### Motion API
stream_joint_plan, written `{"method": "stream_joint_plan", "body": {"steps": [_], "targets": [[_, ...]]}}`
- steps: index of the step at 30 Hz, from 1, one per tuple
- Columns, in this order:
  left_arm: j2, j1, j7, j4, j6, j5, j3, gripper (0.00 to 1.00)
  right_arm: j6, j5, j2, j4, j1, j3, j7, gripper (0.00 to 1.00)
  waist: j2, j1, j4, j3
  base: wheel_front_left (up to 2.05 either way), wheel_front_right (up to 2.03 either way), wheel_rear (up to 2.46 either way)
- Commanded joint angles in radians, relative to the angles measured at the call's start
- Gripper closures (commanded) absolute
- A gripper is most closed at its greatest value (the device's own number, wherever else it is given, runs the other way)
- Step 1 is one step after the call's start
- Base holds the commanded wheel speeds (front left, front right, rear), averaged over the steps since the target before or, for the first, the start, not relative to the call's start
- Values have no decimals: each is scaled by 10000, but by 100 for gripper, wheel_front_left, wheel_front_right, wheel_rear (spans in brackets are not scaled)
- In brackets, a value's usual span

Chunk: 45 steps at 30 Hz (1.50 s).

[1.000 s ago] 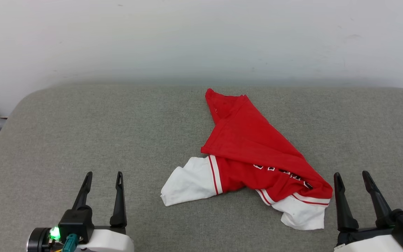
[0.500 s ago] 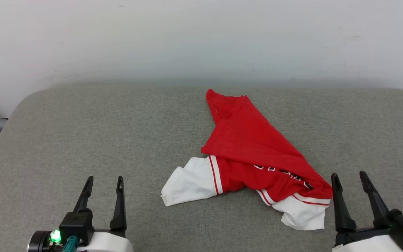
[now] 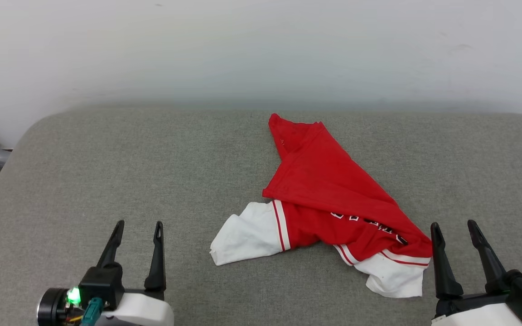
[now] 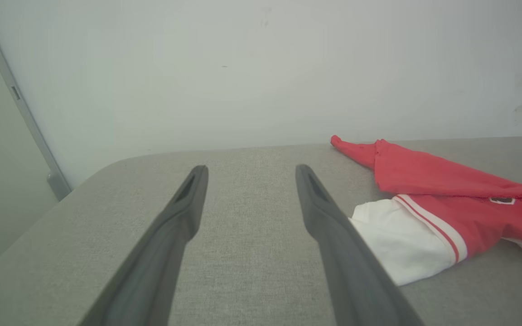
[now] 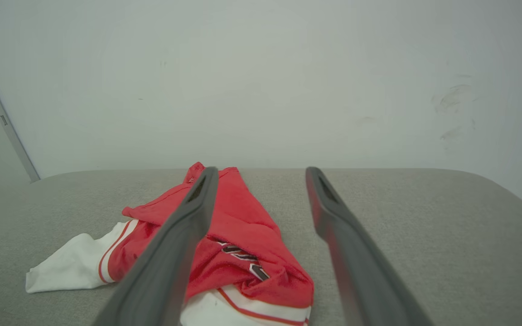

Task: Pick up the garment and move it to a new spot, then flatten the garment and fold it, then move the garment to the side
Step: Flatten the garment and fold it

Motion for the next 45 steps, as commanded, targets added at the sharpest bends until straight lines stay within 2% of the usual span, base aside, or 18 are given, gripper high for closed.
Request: {"method": "stream_joint_plan", "body": {"steps": [1,6,10,15,19,25,30,33,39,45], "targets": [[62,-342,-26,-132,-98,116,-20,0,-7,-11,16,-54,-66,-18,-20,0,-1,0,26,38,0,0,0],[291,-1308,-25,-304,-642,-1,-137,0,-7,-53,16,-89,-214,12,-20,0,-1,0,77,203,0,0,0],[744,-2520,-25,-15,-1090,-145,-451,0,-7,-101,16,-159,-431,60,-20,0,-1,0,61,543,0,0,0],[1460,-4178,289,878,-1296,-567,-1331,0,-7,-134,16,-206,-680,71,-20,0,-1,0,-8,904,0,0,0],[2172,-5379,1605,1392,-1313,-1556,-2700,0,-7,-180,16,-207,-834,74,-20,0,-1,0,-83,1127,0,0,0],[3290,-6817,4592,1749,-1313,-3760,-4812,0,-7,-209,14,-228,-1038,64,-20,0,-1,0,-203,1405,0,0,0],[4168,-7624,7048,1626,-1314,-5418,-6474,0,-7,-194,16,-233,-1180,88,-20,0,-1,0,-331,1607,0,0,0],[4551,-7983,8088,1423,-1315,-6412,-7340,0,-7,-190,16,-256,-1287,85,-20,0,-1,0,-393,1762,0,0,0],[5230,-8611,9463,1201,-1316,-7624,-9146,0,-7,-196,16,-301,-1507,113,-20,0,-1,0,-515,2105,0,0,0],[5531,-8913,9726,1600,-1316,-8311,-10185,0,-7,-144,16,-326,-1680,165,-20,0,-1,0,-663,2412,0,0,0]]}}
